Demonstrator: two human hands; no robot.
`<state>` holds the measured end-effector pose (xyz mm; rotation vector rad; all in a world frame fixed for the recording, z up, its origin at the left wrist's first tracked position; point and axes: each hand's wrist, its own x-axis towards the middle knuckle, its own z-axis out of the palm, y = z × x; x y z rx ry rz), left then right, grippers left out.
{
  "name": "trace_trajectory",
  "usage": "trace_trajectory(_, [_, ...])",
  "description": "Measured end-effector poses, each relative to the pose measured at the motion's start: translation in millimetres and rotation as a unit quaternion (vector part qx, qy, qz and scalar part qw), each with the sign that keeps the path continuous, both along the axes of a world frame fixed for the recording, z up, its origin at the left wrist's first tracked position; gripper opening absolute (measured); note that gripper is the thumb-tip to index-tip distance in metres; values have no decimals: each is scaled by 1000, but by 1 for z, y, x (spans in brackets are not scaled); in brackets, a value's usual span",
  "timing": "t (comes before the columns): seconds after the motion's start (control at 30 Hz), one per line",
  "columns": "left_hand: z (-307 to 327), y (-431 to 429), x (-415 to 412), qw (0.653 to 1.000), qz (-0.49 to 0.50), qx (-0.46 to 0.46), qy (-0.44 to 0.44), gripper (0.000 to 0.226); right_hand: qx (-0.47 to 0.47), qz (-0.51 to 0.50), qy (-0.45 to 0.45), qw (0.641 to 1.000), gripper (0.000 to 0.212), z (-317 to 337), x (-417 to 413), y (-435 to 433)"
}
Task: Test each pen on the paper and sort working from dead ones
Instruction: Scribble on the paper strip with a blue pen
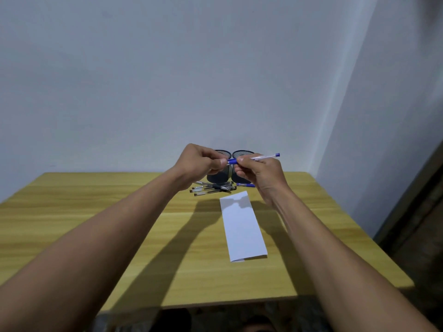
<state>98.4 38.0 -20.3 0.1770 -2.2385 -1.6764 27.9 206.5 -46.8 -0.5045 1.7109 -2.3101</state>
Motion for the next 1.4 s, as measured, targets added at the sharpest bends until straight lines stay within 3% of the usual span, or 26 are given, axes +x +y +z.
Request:
trace_trajectory(0.1, [-3,0,1,997,33,-67,20,12,-16,-9,-11,1000,9,0,4,-3])
trace_trajectory(0.27, [-2,0,5,999,12,48,-22,4,-14,-5,-9,1000,7,-1,7,-6])
trace_trajectory(0.43, [0,-4,3,997,9,39,-72,5,-19,-14,-25,999,13,-14,7,-9])
trace_trajectory(0.73, [-9,-7,-3,999,1,-25,-38,12,-61,24,-60,996,5,-26,6,-10])
trace_trajectory(0.93, [-34,-32,1,993,59,61,-83,3,-50,-35,-65,996,3,-23,-12,4])
trace_trajectory(1.07, [-60,-43,3,993,99,8,-61,6,28,-5,-31,999,7,-26,-21,17])
trace_trajectory(1.2, [-80,-29,-14,980,131,-124,-89,13,123,-8,25,992,11,-37,-14,2])
trace_trajectory(1.4, [-125,-21,-33,951,163,-233,-122,9,170,-14,61,983,7,-57,-12,-12])
